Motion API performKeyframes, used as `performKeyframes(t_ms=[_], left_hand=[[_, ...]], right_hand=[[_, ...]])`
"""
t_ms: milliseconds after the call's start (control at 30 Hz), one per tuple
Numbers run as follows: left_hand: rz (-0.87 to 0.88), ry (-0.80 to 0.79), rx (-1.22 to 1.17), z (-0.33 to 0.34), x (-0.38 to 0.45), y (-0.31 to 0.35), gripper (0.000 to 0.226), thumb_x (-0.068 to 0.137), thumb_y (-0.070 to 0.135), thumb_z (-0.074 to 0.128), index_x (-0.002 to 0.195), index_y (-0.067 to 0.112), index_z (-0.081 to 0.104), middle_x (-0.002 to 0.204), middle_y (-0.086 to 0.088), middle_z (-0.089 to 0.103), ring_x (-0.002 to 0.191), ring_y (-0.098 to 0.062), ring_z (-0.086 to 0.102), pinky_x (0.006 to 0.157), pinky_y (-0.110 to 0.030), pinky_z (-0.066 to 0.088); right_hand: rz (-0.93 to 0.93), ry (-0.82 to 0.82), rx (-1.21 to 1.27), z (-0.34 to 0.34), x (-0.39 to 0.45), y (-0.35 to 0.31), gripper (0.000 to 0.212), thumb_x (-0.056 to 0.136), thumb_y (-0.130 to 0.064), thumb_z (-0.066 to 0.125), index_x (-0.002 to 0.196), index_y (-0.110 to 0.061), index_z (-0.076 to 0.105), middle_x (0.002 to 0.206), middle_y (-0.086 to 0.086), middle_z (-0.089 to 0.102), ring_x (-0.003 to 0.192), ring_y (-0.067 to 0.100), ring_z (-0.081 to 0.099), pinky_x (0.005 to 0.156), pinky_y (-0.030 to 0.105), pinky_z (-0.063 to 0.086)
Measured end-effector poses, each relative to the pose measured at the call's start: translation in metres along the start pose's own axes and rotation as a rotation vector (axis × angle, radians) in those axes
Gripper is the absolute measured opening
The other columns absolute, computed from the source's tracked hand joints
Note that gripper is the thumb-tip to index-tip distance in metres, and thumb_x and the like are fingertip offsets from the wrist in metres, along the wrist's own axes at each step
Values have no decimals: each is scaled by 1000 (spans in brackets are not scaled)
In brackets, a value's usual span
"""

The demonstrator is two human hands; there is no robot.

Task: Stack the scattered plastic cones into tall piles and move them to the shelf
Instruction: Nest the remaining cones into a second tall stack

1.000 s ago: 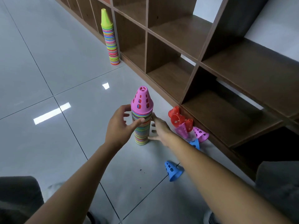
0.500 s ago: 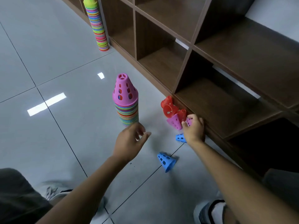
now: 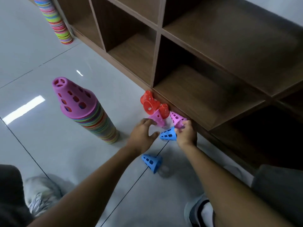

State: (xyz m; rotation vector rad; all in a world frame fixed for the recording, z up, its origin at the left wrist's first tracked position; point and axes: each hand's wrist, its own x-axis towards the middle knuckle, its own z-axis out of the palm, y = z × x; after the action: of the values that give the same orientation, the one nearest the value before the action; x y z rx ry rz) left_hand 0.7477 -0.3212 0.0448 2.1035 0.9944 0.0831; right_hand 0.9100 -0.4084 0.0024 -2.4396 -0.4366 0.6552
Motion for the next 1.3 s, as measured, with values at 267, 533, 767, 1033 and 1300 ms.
performKeyframes(t_ms=[267, 533, 767, 1033, 1300], left_hand=[[-26, -104, 66, 17, 39, -12, 50, 94, 39, 64, 140, 28, 49, 160, -4, 29, 144, -28, 29, 115, -43, 29], [-62, -139, 78, 28, 59, -27, 52, 92, 45, 64, 139, 28, 51, 151, -2, 40, 137, -26, 32, 112, -40, 27], [-100, 6, -67, 18, 53, -27, 31, 94, 32, 65, 123, 21, 68, 125, -1, 60, 112, -19, 56, 90, -28, 43], [-92, 245, -226, -7, 20, -15, 13, 92, 10, 68, 90, 22, 73, 101, 4, 70, 81, -11, 66, 72, -34, 59], [-74, 378, -383, -51, -9, 18, 14, 92, 14, 70, 86, 26, 69, 82, 4, 72, 71, -11, 70, 67, -36, 59]], right_hand=[[-36, -7, 10, 6, 7, 0, 26, 95, -30, 62, 113, -14, 52, 111, 8, 67, 97, 25, 66, 66, 29, 49], [-17, -56, -12, 17, 15, -5, 23, 96, -5, 55, 115, -16, 50, 118, 16, 65, 104, 29, 65, 76, 33, 55], [5, 21, -14, 19, 26, -6, 24, 95, 0, 42, 116, -9, 48, 118, 18, 62, 104, 35, 62, 73, 32, 45], [243, 86, 73, 25, 47, -5, 35, 97, -24, 59, 117, 5, 58, 120, 24, 66, 110, 38, 65, 90, 39, 50], [238, 17, 99, 6, 59, -4, 30, 94, -22, 59, 102, 3, 72, 106, 21, 73, 101, 34, 70, 84, 37, 54]])
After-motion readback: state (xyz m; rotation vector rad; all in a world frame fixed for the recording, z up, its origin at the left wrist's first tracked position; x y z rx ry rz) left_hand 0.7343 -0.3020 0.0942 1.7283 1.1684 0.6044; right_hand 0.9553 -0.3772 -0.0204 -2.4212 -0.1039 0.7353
